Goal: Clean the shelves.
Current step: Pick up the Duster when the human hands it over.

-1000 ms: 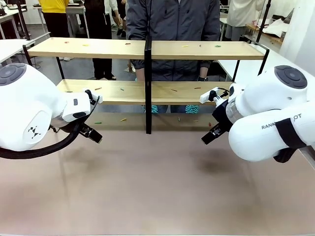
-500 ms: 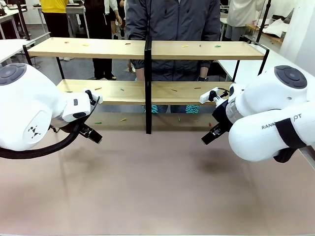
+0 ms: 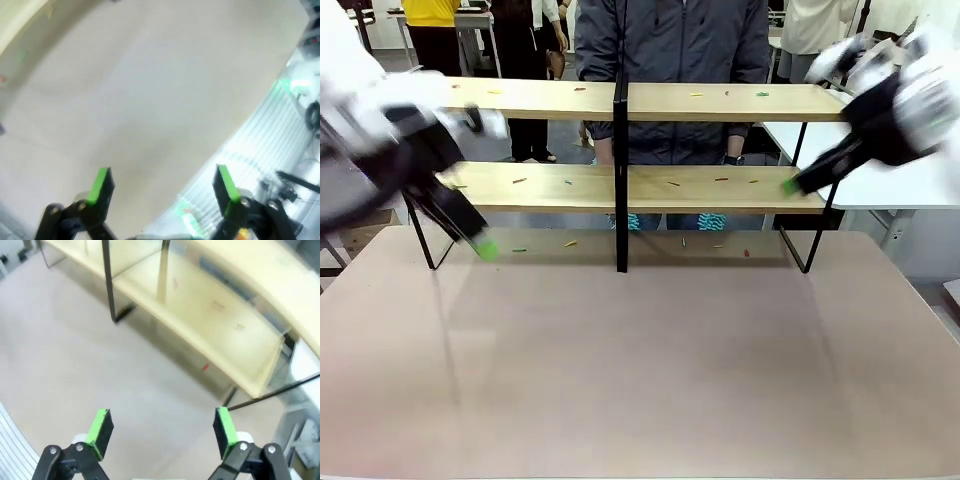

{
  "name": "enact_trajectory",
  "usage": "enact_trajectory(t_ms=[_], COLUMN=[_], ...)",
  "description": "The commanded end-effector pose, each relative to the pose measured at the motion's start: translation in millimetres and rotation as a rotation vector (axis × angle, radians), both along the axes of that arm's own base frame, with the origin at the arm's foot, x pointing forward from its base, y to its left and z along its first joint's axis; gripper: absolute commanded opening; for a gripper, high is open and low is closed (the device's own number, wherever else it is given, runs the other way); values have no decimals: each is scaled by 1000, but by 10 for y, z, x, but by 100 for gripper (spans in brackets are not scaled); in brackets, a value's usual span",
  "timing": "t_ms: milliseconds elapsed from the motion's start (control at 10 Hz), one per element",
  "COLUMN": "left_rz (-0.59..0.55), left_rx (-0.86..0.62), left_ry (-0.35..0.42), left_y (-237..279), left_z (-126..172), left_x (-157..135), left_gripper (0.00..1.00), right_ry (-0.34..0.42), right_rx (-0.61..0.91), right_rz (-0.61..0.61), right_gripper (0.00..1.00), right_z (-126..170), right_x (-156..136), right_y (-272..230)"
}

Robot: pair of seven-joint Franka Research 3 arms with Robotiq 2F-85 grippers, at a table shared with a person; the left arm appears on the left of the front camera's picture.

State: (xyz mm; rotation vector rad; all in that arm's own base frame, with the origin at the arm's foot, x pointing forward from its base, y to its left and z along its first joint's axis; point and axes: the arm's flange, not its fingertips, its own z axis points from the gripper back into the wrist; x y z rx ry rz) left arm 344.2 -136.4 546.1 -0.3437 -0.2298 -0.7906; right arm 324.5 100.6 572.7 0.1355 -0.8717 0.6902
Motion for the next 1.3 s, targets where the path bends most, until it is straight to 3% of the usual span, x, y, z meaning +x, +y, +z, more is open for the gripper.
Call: enact_trajectory(t_ms=[0,100,200,1200], left_rz=[67,219,9,9], left_rx=[-93,-446,-47,-47], left_ry=[243,316,87,87], left_y=[390,355,257,257], left_z=[959,1106,469,469], left_x=[83,156,-56,-56], left_gripper=[100,100,100,100], right_ry=[-105,-165,-67,-67], right_rx=[38,4,34,34], right_rz=[17,-84,7,7], right_gripper=[100,100,100,100], right_z=[133,182,395,395], right_x=[-885,-973,-351,-351], right_y=[-436,-443,-216,-216])
